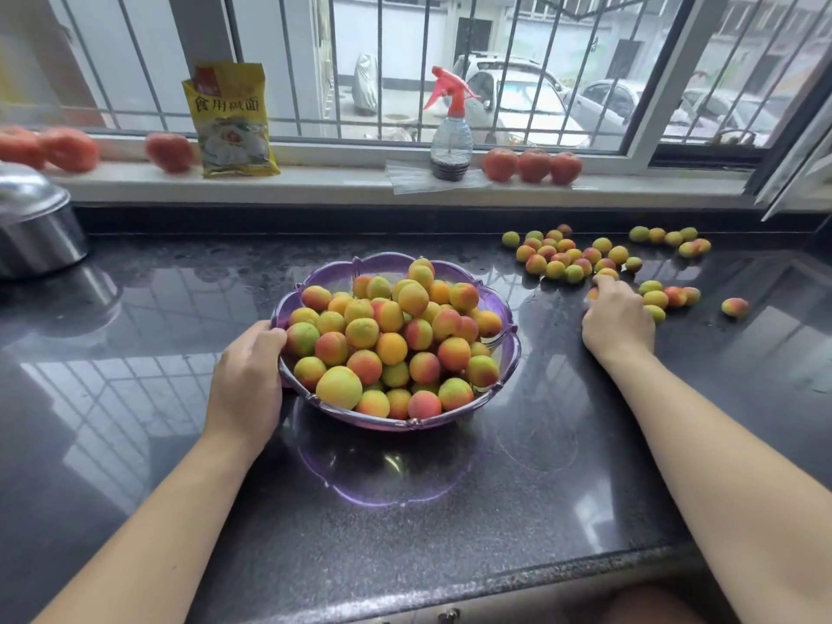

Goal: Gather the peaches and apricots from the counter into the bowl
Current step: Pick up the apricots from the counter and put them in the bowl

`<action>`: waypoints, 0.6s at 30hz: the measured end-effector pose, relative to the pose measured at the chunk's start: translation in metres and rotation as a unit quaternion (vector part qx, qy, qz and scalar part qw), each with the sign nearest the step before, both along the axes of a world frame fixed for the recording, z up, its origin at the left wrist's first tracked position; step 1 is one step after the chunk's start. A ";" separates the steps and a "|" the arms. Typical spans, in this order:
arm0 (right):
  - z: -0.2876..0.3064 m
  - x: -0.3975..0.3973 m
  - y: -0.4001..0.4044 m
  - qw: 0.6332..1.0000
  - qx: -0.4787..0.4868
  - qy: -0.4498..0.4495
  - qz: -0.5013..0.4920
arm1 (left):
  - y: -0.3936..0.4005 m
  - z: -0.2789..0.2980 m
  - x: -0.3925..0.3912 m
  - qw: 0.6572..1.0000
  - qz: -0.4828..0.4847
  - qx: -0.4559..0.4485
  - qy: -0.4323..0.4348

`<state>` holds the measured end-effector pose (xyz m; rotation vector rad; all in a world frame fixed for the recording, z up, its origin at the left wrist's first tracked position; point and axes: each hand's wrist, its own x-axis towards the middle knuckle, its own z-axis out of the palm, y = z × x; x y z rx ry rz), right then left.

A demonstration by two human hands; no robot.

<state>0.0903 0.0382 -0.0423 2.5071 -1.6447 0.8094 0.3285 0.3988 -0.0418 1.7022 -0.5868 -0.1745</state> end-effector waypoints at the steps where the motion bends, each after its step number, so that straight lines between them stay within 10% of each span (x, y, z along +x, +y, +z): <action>1: -0.001 -0.001 0.002 0.999 -0.009 -0.022 0.021 | 0.000 0.000 0.000 1.000 0.000 0.001 -0.001; 10: 0.022 0.016 0.048 0.963 0.049 -0.212 0.160 | 0.001 0.005 -0.005 1.000 0.009 0.005 -0.006; 14: 0.081 0.039 0.088 0.864 0.239 -0.349 0.275 | 0.002 0.003 -0.003 1.000 0.008 0.005 -0.005; 18: 0.127 0.064 0.126 0.836 0.302 -0.261 0.377 | 0.002 0.000 0.000 1.000 0.007 -0.001 -0.004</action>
